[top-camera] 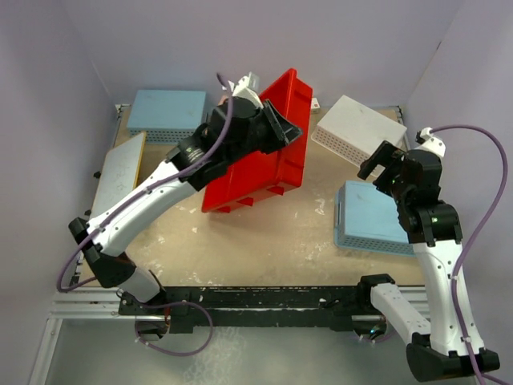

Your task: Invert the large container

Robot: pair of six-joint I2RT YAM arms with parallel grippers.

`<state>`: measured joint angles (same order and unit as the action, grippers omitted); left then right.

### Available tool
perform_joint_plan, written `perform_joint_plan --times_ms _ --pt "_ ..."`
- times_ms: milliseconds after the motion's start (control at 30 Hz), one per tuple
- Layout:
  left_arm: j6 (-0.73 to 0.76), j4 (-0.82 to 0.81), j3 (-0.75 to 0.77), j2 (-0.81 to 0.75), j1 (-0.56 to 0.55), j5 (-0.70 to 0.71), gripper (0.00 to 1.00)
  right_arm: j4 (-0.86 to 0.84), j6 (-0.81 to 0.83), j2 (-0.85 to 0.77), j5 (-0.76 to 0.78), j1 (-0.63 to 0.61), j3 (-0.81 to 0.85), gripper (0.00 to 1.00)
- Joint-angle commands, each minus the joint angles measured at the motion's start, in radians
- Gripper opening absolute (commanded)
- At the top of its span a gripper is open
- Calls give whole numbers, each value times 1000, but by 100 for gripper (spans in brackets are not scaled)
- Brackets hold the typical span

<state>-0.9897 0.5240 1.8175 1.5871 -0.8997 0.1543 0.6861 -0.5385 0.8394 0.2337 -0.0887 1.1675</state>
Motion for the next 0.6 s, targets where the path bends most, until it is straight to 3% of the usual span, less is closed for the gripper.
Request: perform_joint_plan --times_ms 0,333,567 --pt "-185 -257 25 -67 -6 -141 0 -9 5 -3 39 3 4 100" --pt "-499 -713 -210 -126 46 -325 0 -5 5 -17 58 3 8 100" --pt "-742 -1016 -466 -198 51 -327 0 -2 5 -29 49 1 0 100"
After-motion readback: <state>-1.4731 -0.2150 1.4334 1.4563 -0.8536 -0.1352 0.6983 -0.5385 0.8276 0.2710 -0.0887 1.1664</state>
